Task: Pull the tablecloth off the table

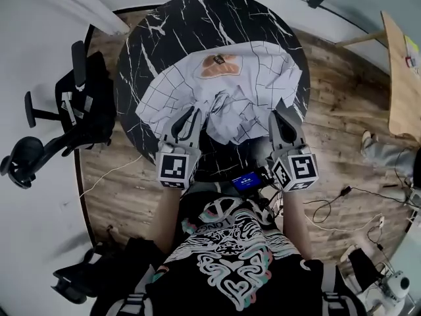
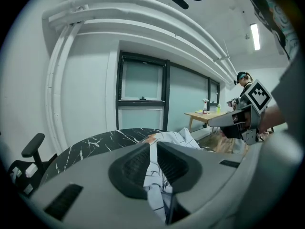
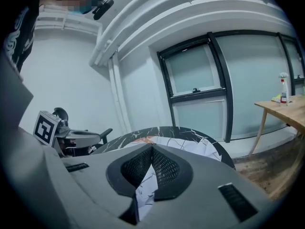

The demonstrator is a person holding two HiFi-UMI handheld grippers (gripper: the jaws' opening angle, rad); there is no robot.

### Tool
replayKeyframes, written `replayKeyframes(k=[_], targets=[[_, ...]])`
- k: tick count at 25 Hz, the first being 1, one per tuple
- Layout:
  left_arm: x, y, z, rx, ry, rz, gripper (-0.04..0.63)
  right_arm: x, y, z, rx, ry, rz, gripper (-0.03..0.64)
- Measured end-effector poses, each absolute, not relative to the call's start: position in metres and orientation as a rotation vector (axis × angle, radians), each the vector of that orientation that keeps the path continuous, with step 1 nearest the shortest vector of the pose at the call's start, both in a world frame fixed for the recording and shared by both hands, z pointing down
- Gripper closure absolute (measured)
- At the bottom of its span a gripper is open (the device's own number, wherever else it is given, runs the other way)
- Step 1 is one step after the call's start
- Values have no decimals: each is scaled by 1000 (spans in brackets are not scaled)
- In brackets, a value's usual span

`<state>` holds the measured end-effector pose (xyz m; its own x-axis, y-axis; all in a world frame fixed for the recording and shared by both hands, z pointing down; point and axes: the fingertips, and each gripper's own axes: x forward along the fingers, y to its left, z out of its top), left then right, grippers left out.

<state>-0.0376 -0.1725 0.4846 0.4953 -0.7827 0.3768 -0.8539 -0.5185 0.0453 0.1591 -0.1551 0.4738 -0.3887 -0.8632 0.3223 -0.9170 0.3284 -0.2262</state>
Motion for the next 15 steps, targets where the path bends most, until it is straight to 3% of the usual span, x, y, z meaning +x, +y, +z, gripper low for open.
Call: replayKeyframes(k=[15], targets=[[-29, -198, 523, 2426, -1376, 552, 469, 170, -187, 510, 1576, -2373, 597, 597]])
